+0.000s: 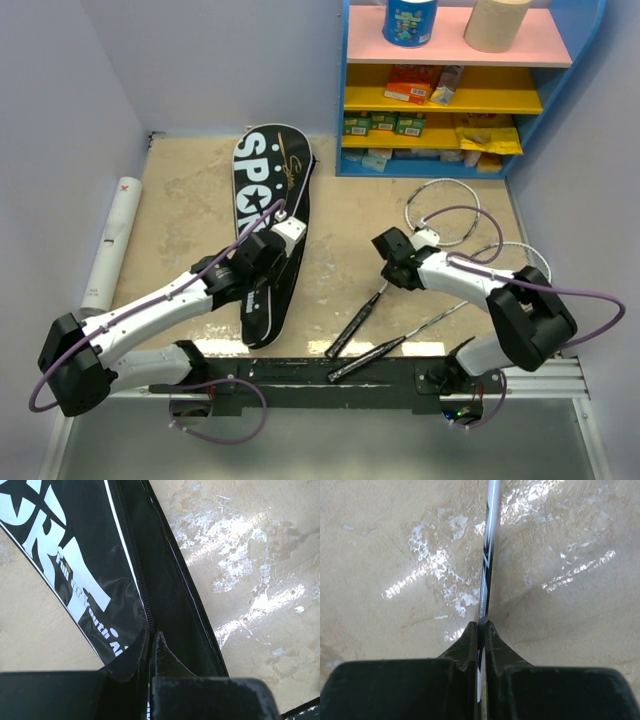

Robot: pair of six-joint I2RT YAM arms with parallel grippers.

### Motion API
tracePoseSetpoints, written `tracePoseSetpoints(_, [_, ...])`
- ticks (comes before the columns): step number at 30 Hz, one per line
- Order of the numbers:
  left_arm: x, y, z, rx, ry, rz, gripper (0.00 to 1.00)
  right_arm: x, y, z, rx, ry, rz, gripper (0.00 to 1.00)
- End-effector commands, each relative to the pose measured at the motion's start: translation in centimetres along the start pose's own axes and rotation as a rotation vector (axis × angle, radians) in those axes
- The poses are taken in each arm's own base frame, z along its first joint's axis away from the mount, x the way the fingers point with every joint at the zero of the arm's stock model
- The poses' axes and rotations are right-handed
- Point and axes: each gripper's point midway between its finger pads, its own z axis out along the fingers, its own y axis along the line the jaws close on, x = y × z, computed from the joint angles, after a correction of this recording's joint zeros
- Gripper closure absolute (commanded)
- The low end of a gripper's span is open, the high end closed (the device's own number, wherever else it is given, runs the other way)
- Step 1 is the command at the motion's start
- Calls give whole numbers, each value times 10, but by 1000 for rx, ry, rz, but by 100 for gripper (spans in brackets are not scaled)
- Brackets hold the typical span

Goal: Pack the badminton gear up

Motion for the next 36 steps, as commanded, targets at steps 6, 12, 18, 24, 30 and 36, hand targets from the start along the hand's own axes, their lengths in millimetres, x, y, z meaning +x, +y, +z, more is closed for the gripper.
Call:
tracePoseSetpoints(6, [-20, 5, -6, -13, -93, 3, 100, -18, 16, -65, -167, 37, -10, 100])
tracePoseSetpoints(12, [-23, 6, -8, -20, -106, -1, 100, -3, 22, -107, -271, 97, -150, 100])
tracePoseSetpoints(18, [-27, 8, -8, -19, -116, -17, 100, 39, 29, -145, -300, 141, -395, 100])
tracePoseSetpoints(24, [-28, 10, -7, -9, -118, -36, 100, 68, 28, -157, -338, 158, -529, 100])
tracePoseSetpoints(30, [-28, 12, -6, -9, -117, -39, 100, 91, 39, -165, -319, 120, -627, 100])
tracePoseSetpoints(36, [-25, 11, -6, -4, -112, -38, 100, 92, 55, -182, -319, 59, -645, 100])
